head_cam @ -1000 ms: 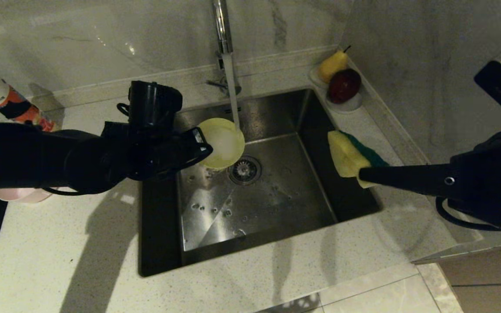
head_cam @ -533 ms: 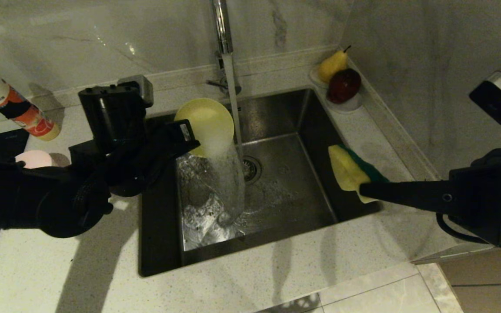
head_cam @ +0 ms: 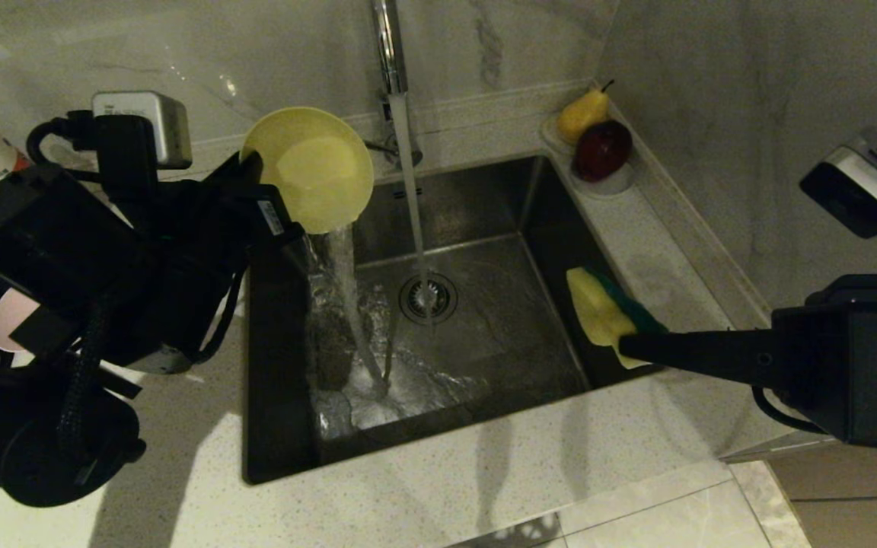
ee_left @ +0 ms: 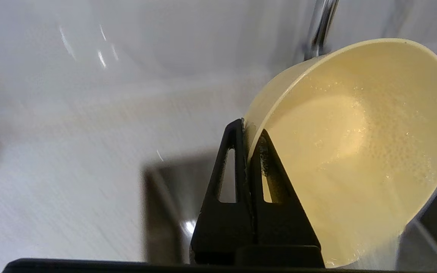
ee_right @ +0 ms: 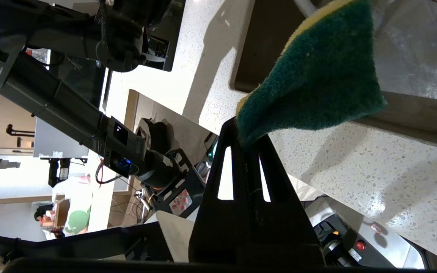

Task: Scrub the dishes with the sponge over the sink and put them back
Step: Rinse the bowl

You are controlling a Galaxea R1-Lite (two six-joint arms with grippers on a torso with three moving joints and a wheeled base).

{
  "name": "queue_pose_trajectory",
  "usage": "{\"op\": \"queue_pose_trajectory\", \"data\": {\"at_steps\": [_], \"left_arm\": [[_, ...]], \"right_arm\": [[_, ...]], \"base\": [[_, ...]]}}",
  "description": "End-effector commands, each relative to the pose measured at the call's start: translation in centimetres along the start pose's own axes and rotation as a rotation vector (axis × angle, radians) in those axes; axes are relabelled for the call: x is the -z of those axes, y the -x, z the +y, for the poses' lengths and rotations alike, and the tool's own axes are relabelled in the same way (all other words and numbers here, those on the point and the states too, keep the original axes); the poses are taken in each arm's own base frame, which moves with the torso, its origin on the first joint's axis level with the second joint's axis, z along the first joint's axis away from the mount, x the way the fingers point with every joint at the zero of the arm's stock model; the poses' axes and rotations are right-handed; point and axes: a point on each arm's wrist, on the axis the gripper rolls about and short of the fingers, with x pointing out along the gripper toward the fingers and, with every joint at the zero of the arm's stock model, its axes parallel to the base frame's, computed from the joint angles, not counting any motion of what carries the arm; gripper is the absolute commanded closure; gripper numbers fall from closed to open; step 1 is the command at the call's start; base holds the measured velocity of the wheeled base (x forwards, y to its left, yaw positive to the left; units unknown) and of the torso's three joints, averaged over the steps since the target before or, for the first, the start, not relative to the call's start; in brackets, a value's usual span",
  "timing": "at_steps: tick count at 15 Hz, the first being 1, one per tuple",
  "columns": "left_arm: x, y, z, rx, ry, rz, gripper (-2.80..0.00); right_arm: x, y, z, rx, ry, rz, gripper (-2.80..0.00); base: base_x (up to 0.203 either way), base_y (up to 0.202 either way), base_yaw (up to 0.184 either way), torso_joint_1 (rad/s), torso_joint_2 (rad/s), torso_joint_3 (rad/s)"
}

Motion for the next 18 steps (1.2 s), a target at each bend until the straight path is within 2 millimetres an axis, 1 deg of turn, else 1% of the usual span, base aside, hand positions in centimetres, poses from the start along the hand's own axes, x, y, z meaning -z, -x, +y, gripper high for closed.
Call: {"op": "queue_pose_trajectory", "data": {"at_steps": [1,3,6,8,9,13,16,18], "left_arm": [[0.0,0.9,0.5,-0.012,-0.057,-0.062,0.00],[-0.2,1.2,0.7,0.006,-0.065,-0.068,0.00],[-2.4,1.7,1.5,-0.008,-0.034,-0.130,0.00],[-3.1,2.0,1.7,-0.003,-0.030,-0.156,0.00],[-4.1,2.3,2.1,-0.002,-0.020,-0.185,0.00],[-5.3,2.7,2.6,-0.003,-0.007,-0.224,0.00],[-6.8,3.0,3.1,-0.011,0.013,-0.276,0.00],[-6.4,2.8,2.9,-0.004,0.009,-0.240,0.00]], "right_arm": [[0.0,0.1,0.1,-0.002,-0.001,-0.002,0.00],[0.1,0.0,0.0,0.003,-0.005,0.006,0.00],[0.2,0.1,0.0,0.001,-0.003,0.004,0.00],[0.2,0.0,-0.1,0.001,-0.004,0.007,0.00],[0.2,0.0,-0.1,0.001,-0.004,0.008,0.00],[0.2,0.0,-0.1,0.003,-0.004,0.008,0.00],[0.4,-0.4,-0.4,0.010,-0.013,0.022,0.00],[0.4,-0.4,-0.4,0.007,-0.009,0.022,0.00]], "base": [[0.000,0.000,0.000,0.000,0.00,0.000],[0.000,0.000,0.000,0.000,0.00,0.000],[0.000,0.000,0.000,0.000,0.00,0.000],[0.000,0.000,0.000,0.000,0.00,0.000],[0.000,0.000,0.000,0.000,0.00,0.000],[0.000,0.000,0.000,0.000,0.00,0.000],[0.000,0.000,0.000,0.000,0.00,0.000],[0.000,0.000,0.000,0.000,0.00,0.000]]}}
